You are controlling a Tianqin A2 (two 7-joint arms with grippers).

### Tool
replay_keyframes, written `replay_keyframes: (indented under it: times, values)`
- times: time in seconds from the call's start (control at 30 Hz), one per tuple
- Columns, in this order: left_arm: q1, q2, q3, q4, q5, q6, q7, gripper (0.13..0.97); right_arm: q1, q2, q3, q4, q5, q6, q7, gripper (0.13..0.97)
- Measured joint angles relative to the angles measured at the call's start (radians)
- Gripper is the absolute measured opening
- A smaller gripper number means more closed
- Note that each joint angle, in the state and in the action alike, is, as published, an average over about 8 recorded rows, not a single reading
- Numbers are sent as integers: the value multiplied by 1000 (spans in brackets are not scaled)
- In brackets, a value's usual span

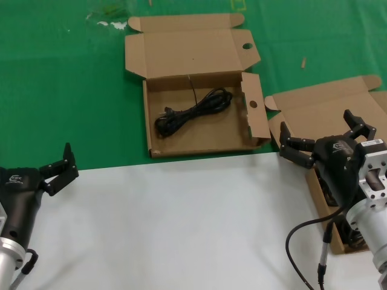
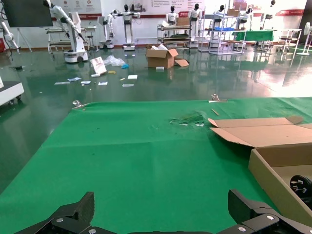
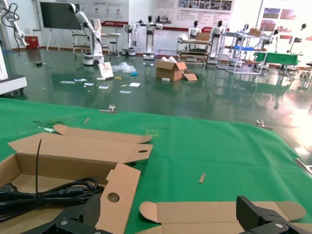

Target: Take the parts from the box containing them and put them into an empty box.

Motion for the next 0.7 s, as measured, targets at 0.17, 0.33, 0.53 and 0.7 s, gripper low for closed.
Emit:
replay_keyframes:
  times: [0.17, 0.33, 0.53, 0.7]
  values:
    - [0, 0, 0, 0, 0, 0, 0, 966, 0, 0, 0, 0, 0, 0, 0, 966]
    - [0, 0, 0, 0, 0, 0, 0, 966, 0, 0, 0, 0, 0, 0, 0, 966]
    - [0, 0, 0, 0, 0, 0, 0, 966, 0, 0, 0, 0, 0, 0, 0, 966]
    - [0, 0, 0, 0, 0, 0, 0, 966, 0, 0, 0, 0, 0, 0, 0, 966]
